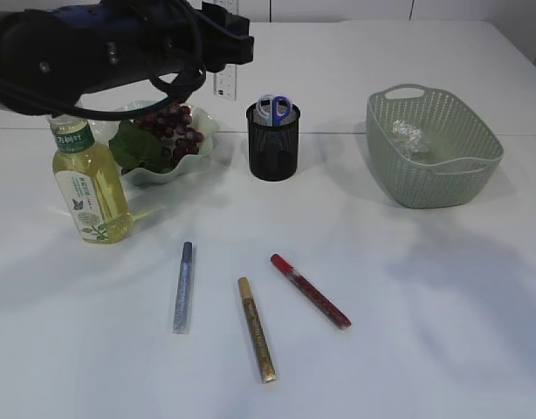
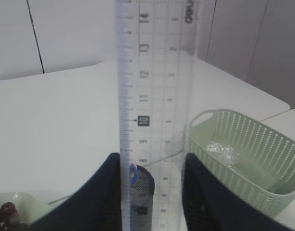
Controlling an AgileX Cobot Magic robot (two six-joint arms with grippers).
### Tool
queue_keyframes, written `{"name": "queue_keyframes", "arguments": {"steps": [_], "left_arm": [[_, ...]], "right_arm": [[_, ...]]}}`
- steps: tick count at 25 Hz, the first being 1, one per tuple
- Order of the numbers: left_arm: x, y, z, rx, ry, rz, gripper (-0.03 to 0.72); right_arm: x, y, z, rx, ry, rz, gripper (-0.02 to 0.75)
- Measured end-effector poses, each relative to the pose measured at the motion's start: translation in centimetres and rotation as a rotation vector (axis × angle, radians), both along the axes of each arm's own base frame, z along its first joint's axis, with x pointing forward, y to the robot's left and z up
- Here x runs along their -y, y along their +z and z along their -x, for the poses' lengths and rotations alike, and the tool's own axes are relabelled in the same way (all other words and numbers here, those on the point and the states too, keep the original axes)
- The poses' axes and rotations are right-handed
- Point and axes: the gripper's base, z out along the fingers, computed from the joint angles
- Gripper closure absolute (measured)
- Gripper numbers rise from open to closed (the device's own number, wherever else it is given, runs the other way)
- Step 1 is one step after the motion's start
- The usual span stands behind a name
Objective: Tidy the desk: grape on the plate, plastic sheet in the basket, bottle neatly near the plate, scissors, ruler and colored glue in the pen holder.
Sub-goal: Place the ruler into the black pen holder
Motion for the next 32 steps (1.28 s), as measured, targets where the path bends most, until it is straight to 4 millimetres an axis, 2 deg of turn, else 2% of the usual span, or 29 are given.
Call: {"name": "queue_keyframes", "arguments": {"steps": [10, 20, 32], "left_arm": [[0.2, 0.3, -0.6, 0.093, 0.016, 0.052, 0.407], [2.1, -0.2, -3.6, 0.115, 0.016, 0.066, 0.407], [3.7, -0.9, -6.1, 0.139, 0.017, 0.081, 0.407]], "right_arm": [[0.0, 0.0, 0.0, 0.0, 0.0, 0.0, 0.374], [0.0, 0.0, 0.0, 0.0, 0.0, 0.0, 0.374], [0.0, 0.0, 0.0, 0.0, 0.0, 0.002, 0.374]]}}
